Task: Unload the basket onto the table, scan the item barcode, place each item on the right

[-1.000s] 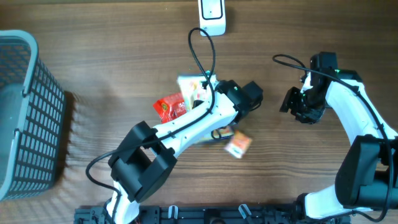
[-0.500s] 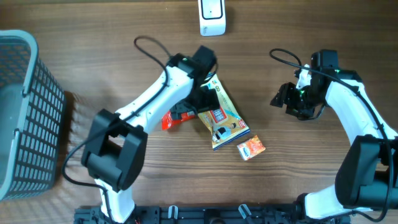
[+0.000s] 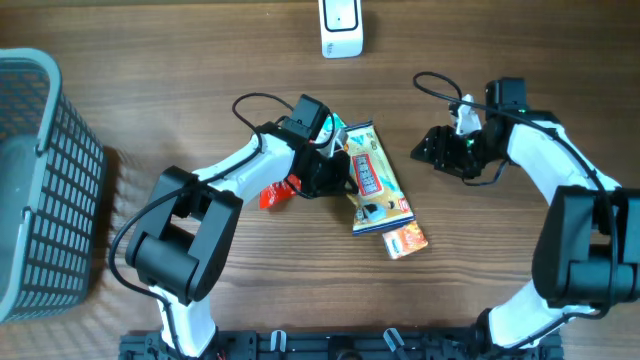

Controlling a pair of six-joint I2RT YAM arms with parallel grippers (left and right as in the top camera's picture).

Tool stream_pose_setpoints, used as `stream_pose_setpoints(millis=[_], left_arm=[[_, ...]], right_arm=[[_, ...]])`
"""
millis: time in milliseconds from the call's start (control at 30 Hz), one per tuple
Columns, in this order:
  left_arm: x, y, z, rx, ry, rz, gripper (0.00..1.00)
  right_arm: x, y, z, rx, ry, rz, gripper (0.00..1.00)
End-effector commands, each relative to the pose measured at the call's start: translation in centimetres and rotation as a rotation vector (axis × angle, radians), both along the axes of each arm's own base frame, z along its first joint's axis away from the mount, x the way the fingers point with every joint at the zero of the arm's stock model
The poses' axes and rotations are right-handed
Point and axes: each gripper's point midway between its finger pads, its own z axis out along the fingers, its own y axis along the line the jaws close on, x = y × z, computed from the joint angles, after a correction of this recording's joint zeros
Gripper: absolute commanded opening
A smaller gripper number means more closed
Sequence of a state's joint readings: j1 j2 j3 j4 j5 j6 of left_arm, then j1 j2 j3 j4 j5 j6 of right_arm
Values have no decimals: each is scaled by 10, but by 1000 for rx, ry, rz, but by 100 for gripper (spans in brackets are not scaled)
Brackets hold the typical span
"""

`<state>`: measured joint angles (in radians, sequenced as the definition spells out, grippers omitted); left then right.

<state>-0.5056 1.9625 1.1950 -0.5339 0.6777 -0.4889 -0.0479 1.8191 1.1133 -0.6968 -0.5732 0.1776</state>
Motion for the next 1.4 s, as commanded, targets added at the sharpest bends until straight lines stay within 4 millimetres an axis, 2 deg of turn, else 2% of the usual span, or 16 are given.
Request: stream_pose_setpoints(millis=[0,100,167,300,400,467,633,733,900,1033,1200,1233,1267,1300,1333,1367], left_arm=[[1,6,3,37,-4,32,4],[9,33,17,207,-62,101,4],[18,49,52,285,-155,137,4],[22,52,119,216,-287,195,4],[22,54,119,254,-317,201,4],[23,77,111,431,-347,272,4],[4,156,136,822,-320,367,4],[1,171,155,907,-350,367,4],[-12,199,138,1126,-258,345,4],[-15,175,98,1200,-197,209,4],[-19,89,30,1087,-237,71,9],[-20,72,24,1028,-241,69,18],[-19,58,21,975,-246,71,37],[-20,50,22,941,-238,72,74],[-19,47,28,929,-231,75,88],[-16,50,38,927,-229,88,89]], right_arm=[[-5,21,-13,37,16,64,67],[-6,47,-20,51,30,99,66],[-7,66,-23,59,38,110,62],[-22,108,-32,77,119,113,50],[-35,139,-25,137,127,180,47],[-43,152,-27,119,135,207,48],[-29,100,-37,-81,153,121,56],[-10,55,-13,-110,163,92,64],[25,-23,41,-118,131,-20,68],[30,-62,50,-112,136,-118,68],[27,-63,50,-113,141,-109,74],[26,-63,50,-112,147,-108,79],[24,-63,50,-112,155,-107,85],[22,-63,50,-114,163,-104,89],[20,-62,50,-115,161,-84,90],[18,-61,50,-114,168,-82,91]])
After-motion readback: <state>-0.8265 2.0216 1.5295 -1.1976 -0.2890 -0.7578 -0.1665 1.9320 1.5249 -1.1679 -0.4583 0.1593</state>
